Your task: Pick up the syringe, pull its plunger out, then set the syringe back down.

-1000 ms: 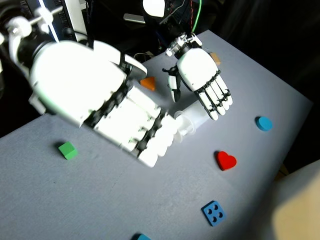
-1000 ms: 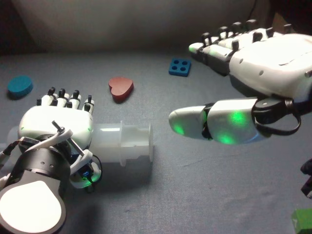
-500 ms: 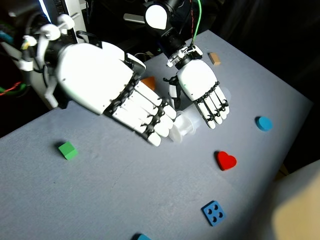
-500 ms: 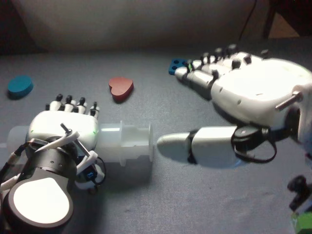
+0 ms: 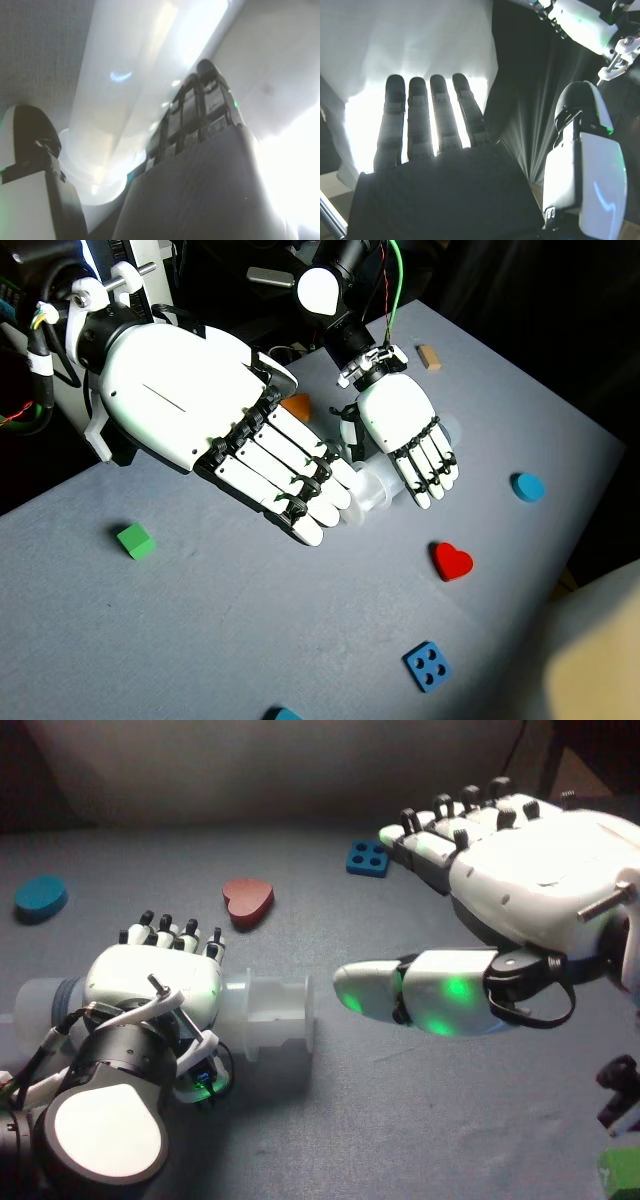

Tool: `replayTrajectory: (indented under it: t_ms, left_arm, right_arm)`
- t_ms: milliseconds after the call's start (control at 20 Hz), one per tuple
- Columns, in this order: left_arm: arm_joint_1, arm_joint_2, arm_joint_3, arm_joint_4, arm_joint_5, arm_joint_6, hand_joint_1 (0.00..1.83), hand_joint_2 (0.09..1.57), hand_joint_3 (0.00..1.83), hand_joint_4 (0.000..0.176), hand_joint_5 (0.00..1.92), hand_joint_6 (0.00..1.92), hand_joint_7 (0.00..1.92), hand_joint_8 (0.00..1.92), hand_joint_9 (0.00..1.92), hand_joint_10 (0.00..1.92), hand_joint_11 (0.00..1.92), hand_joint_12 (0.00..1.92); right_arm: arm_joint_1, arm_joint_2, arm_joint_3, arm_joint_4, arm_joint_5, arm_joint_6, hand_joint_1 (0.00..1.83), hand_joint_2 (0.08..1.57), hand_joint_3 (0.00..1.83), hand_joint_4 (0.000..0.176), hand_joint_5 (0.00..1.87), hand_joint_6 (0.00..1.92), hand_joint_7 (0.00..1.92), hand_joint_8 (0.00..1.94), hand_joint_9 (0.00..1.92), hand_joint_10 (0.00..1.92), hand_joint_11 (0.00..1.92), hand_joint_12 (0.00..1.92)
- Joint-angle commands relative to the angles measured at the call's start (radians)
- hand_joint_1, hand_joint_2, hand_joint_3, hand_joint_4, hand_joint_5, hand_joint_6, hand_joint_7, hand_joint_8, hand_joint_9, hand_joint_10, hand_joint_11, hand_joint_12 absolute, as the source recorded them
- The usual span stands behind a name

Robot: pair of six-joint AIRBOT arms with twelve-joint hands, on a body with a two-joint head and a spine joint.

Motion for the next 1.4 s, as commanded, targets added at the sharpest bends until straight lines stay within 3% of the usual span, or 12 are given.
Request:
replayTrajectory:
  t_ms: [0, 200, 300, 450, 500, 550, 600, 650, 700, 750, 1000, 1350]
  left_arm:
    - [0.001, -0.007, 0.011, 0.059, 0.041, 0.003, 0.87, 1.00, 0.00, 0.000, 0.11, 0.00, 0.11, 0.00, 0.06, 0.00, 0.00, 0.41]
    - [0.001, -0.004, 0.010, 0.062, 0.040, 0.003, 0.87, 1.05, 0.01, 0.000, 0.17, 0.01, 0.17, 0.01, 0.12, 0.01, 0.00, 0.48]
    - [0.000, -0.004, 0.008, 0.065, 0.039, -0.006, 0.90, 1.05, 0.00, 0.000, 0.28, 0.01, 0.28, 0.01, 0.24, 0.01, 0.00, 0.73]
    - [0.000, -0.004, 0.004, 0.065, 0.035, -0.015, 0.95, 1.05, 0.00, 0.000, 0.44, 0.02, 0.43, 0.01, 0.39, 0.02, 0.09, 0.86]
    - [-0.001, -0.004, 0.003, 0.065, 0.035, -0.015, 1.06, 1.07, 0.00, 0.000, 0.78, 0.01, 0.75, 0.01, 0.70, 0.04, 0.39, 0.93]
    - [-0.001, -0.002, 0.000, 0.067, 0.035, -0.015, 1.10, 1.10, 0.00, 0.000, 0.79, 0.00, 0.84, 0.01, 0.81, 0.04, 0.49, 0.93]
    - [-0.001, 0.000, -0.002, 0.069, 0.035, -0.016, 1.18, 1.12, 0.00, 0.000, 0.93, 0.79, 0.91, 0.87, 0.92, 0.06, 0.57, 0.98]
    - [-0.001, 0.001, -0.003, 0.072, 0.034, -0.019, 1.21, 1.14, 0.00, 0.000, 0.90, 0.98, 0.96, 1.06, 1.03, 0.11, 0.67, 1.05]
    - [-0.001, 0.002, -0.005, 0.078, 0.033, -0.025, 1.34, 1.13, 0.00, 0.000, 0.92, 0.92, 0.97, 1.03, 0.90, 1.05, 0.75, 1.11]
    - [0.000, 0.003, -0.007, 0.079, 0.032, -0.029, 1.37, 1.13, 0.00, 0.000, 0.88, 0.90, 0.97, 1.05, 0.89, 1.26, 0.82, 1.15]
    - [0.007, 0.018, -0.023, 0.128, 0.000, -0.050, 1.39, 1.09, 0.00, 0.000, 0.96, 0.69, 1.05, 0.94, 1.00, 1.26, 0.93, 1.23]
    - [-0.003, 0.073, -0.024, 0.431, -0.185, -0.174, 1.38, 1.13, 0.00, 0.000, 0.88, 0.87, 0.97, 1.06, 0.88, 1.35, 0.88, 1.28]
  right_arm:
    - [0.016, -0.003, -0.002, -0.066, 0.024, 0.001, 0.00, 1.02, 0.00, 0.000, 0.08, 0.00, 0.05, 0.00, 0.06, 0.00, 0.00, 0.37]
    - [-0.002, -0.001, -0.001, -0.060, 0.009, -0.001, 0.00, 1.02, 0.00, 0.000, 0.08, 0.00, 0.06, 0.00, 0.06, 0.00, 0.00, 0.37]
    - [-0.008, -0.001, -0.001, -0.060, 0.008, 0.000, 0.00, 1.02, 0.00, 0.000, 0.09, 0.00, 0.08, 0.01, 0.08, 0.01, 0.00, 0.41]
    - [-0.005, -0.002, 0.001, -0.060, 0.012, -0.006, 0.00, 1.02, 0.00, 0.000, 0.09, 0.00, 0.08, 0.00, 0.08, 0.00, 0.00, 0.43]
    - [-0.003, -0.003, 0.001, -0.060, 0.016, -0.008, 0.00, 1.02, 0.00, 0.000, 0.07, 0.00, 0.05, 0.00, 0.06, 0.00, 0.00, 0.37]
    - [-0.003, -0.002, 0.001, -0.060, 0.027, -0.007, 0.00, 1.02, 0.00, 0.000, 0.07, 0.00, 0.05, 0.00, 0.05, 0.00, 0.00, 0.36]
    - [-0.004, 0.002, 0.001, -0.060, 0.031, -0.005, 0.00, 1.02, 0.00, 0.000, 0.07, 0.00, 0.05, 0.00, 0.05, 0.00, 0.00, 0.35]
    - [-0.004, 0.007, 0.001, -0.060, 0.033, -0.001, 0.00, 1.02, 0.00, 0.000, 0.07, 0.00, 0.05, 0.00, 0.05, 0.00, 0.00, 0.35]
    - [-0.003, 0.010, 0.001, -0.060, 0.034, 0.002, 0.00, 1.02, 0.00, 0.000, 0.07, 0.00, 0.05, 0.00, 0.05, 0.00, 0.00, 0.35]
    - [-0.001, 0.012, 0.001, -0.060, 0.035, 0.003, 0.00, 1.02, 0.00, 0.000, 0.07, 0.00, 0.05, 0.00, 0.06, 0.00, 0.00, 0.35]
    - [0.003, 0.033, 0.001, -0.130, 0.043, 0.116, 0.00, 1.02, 0.00, 0.000, 0.07, 0.00, 0.06, 0.00, 0.07, 0.00, 0.00, 0.42]
    - [0.021, 0.098, -0.006, -0.140, -0.050, 0.271, 0.00, 1.02, 0.00, 0.000, 0.08, 0.00, 0.07, 0.00, 0.08, 0.00, 0.00, 0.40]
